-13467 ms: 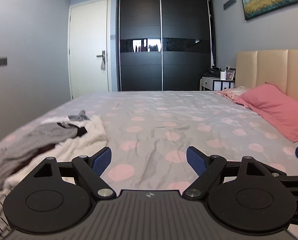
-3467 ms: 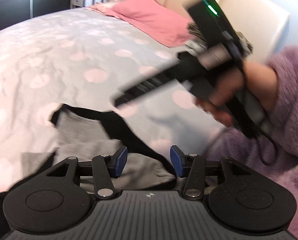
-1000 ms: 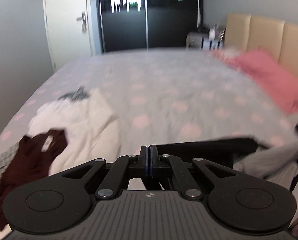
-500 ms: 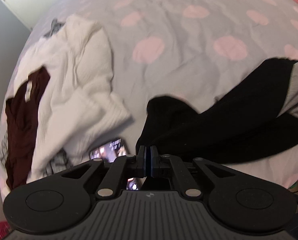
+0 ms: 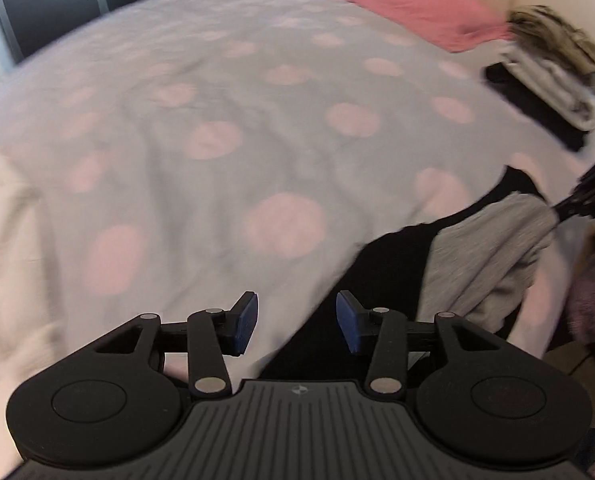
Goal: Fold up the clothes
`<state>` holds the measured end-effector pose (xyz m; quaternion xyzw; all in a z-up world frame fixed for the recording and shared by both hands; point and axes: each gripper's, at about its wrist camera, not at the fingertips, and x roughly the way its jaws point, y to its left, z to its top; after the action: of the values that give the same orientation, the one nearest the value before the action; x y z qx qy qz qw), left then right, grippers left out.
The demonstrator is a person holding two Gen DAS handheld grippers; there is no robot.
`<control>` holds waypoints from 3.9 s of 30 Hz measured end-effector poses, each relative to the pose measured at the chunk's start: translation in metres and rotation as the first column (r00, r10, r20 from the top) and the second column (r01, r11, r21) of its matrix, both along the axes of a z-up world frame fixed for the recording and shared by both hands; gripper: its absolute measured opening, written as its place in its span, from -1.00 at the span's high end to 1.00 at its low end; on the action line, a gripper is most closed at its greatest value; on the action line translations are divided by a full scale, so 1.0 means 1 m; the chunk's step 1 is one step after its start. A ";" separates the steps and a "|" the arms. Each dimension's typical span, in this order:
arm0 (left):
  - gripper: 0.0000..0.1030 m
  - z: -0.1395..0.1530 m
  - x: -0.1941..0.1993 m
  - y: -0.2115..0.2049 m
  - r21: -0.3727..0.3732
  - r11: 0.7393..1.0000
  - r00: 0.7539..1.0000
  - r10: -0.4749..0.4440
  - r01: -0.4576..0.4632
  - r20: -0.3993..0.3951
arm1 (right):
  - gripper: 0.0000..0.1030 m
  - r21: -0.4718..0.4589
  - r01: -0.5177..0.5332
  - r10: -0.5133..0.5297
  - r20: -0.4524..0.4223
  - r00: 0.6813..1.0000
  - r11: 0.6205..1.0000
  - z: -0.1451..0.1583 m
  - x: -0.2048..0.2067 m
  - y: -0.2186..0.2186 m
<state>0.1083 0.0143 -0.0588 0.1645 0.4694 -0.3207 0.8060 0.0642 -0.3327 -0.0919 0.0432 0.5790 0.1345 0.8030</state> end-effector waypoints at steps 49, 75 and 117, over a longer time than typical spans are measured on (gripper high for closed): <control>1.00 0.346 -0.185 0.076 -0.513 0.857 0.362 0.496 -0.057 0.789 | 0.98 -0.111 0.135 0.091 0.984 0.151 0.985 0.357 -0.122 0.092; 1.00 0.292 -0.134 0.054 -0.385 0.904 0.576 0.418 -0.186 0.703 | 1.00 -0.213 0.161 0.160 0.944 0.290 0.964 0.305 -0.108 0.101; 0.92 -0.064 -0.116 -0.008 -0.028 0.994 0.985 0.097 -0.102 -0.140 | 0.85 -0.088 -0.358 0.368 0.198 0.908 0.930 -0.017 0.028 0.076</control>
<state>-0.0076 0.0067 -0.1228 0.1039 0.5263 -0.2992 0.7892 0.0921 -0.2570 -0.1087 -0.0997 0.4914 0.2709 0.8217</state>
